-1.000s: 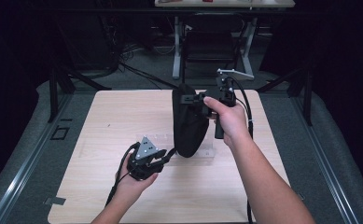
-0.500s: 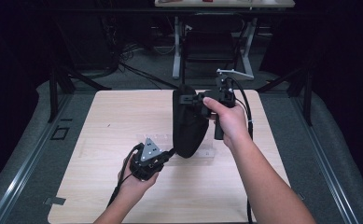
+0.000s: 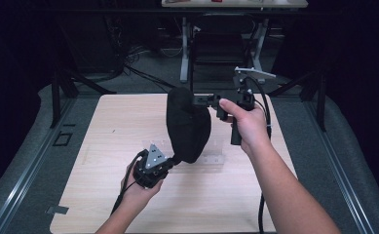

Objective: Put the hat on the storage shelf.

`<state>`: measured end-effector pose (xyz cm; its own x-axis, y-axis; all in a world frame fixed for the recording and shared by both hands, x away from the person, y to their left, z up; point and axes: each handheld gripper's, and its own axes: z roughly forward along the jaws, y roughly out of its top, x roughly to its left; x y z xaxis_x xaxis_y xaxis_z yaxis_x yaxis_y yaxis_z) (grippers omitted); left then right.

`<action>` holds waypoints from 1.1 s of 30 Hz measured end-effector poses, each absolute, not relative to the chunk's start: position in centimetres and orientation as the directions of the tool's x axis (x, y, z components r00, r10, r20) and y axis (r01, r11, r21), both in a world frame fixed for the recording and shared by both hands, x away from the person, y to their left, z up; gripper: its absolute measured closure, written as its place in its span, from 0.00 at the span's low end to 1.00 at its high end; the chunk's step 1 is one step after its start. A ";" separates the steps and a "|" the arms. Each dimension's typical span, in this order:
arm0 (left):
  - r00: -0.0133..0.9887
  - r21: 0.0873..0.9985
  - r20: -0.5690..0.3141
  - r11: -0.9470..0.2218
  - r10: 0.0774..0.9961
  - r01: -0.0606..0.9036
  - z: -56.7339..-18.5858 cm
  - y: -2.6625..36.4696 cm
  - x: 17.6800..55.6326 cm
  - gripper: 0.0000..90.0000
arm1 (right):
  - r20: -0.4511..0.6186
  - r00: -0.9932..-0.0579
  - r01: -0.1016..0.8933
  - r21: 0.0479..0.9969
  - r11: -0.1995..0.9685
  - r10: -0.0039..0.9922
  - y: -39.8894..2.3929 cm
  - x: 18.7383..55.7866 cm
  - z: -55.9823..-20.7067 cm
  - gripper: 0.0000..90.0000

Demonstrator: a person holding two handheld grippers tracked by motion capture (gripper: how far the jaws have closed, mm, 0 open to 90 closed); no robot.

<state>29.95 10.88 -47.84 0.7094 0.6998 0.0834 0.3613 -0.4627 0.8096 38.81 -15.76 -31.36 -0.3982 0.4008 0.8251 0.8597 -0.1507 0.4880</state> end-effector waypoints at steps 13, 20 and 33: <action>0.681 0.784 0.036 -0.443 0.731 0.434 -51.2 13.3 30.6 0.95 | 0.780 -0.400 0.829 0.532 -0.174 0.482 -18.2 38.2 -31.3 0.91; 0.666 0.796 0.027 -0.419 0.745 0.437 -51.5 13.2 30.3 0.94 | 0.771 -0.396 0.820 0.541 -0.187 0.498 -19.6 37.8 -31.1 0.91; 0.642 0.806 -0.027 -0.364 0.766 0.468 -51.4 13.5 30.1 0.83 | 0.747 -0.399 0.806 0.562 -0.184 0.532 -20.8 37.2 -30.7 0.89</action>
<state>30.07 13.54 -51.39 0.6417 0.7664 -0.0268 0.4678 -0.3635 0.8056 37.17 -20.81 -30.74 -0.3989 0.5322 0.7468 0.8065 -0.1840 0.5619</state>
